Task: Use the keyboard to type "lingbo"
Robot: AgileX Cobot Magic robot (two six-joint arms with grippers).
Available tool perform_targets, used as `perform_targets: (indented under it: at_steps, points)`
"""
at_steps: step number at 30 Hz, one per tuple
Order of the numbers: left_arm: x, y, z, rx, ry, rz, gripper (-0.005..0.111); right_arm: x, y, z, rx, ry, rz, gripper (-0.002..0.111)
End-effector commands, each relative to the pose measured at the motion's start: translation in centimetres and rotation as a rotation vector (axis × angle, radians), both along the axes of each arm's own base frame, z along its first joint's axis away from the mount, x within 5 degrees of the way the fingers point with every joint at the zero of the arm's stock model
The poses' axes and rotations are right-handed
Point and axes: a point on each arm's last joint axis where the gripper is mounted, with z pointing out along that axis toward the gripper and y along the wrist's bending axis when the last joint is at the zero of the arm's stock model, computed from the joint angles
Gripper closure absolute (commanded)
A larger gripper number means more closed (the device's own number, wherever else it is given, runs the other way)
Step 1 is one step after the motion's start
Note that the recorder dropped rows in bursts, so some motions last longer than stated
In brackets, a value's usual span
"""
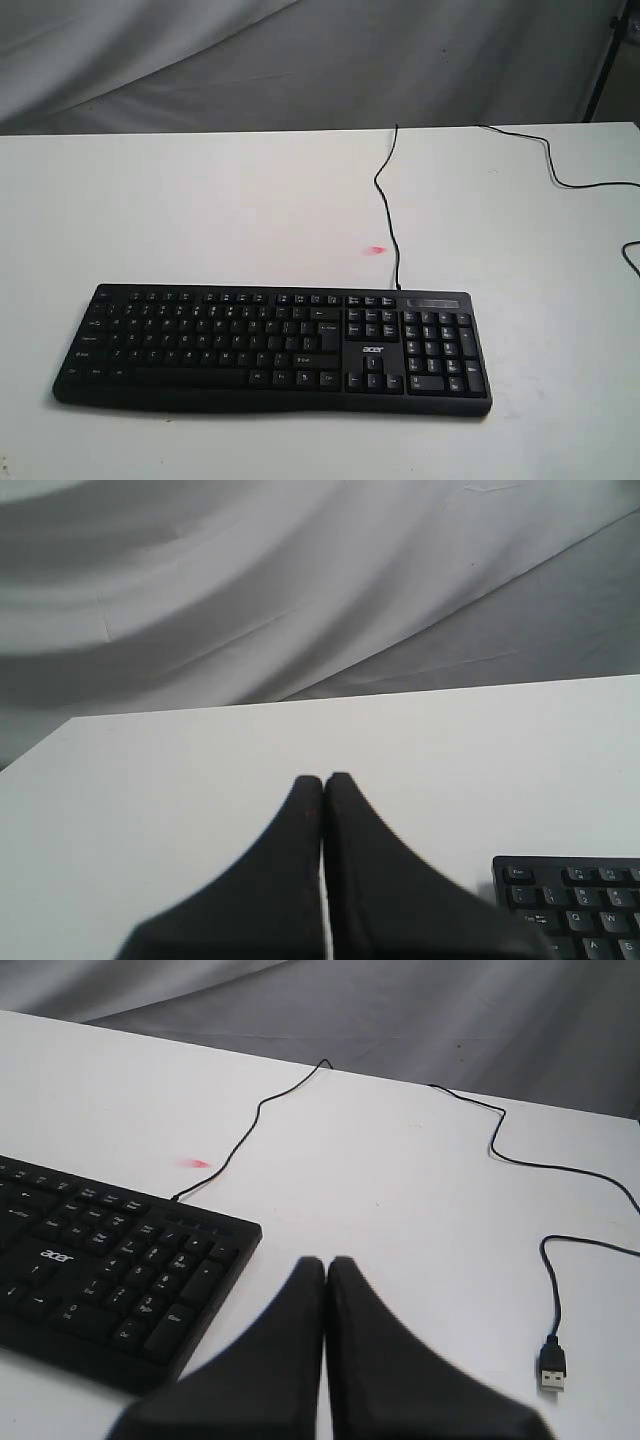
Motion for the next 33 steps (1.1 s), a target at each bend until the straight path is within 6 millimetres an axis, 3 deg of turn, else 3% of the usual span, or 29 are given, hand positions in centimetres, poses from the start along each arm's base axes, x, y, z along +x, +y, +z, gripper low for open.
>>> perform_targets:
  at_steps: [1, 12, 17, 26, 33]
  points:
    - [0.0, 0.0, -0.2, -0.004, 0.004, -0.004, 0.106, 0.0, 0.0, 0.0, 0.007, -0.006, -0.009, 0.108]
    - [0.0, 0.0, -0.2, -0.004, 0.004, -0.004, 0.106, 0.3, 0.1, 1.9, -0.004, -0.22, 0.008, 0.108]
    - [0.0, 0.0, -0.2, -0.004, 0.004, -0.004, 0.106, 0.1, 0.3, 4.2, -0.018, -0.474, 0.028, 0.108]
    - [0.0, 0.0, -0.2, -0.004, 0.004, -0.004, 0.106, -0.8, 0.5, 6.6, -0.032, -0.76, 0.051, 0.108]
    - [0.0, 0.0, -0.2, -0.004, 0.004, -0.004, 0.106, -0.9, 0.5, 6.8, -0.033, -0.779, 0.052, 0.108]
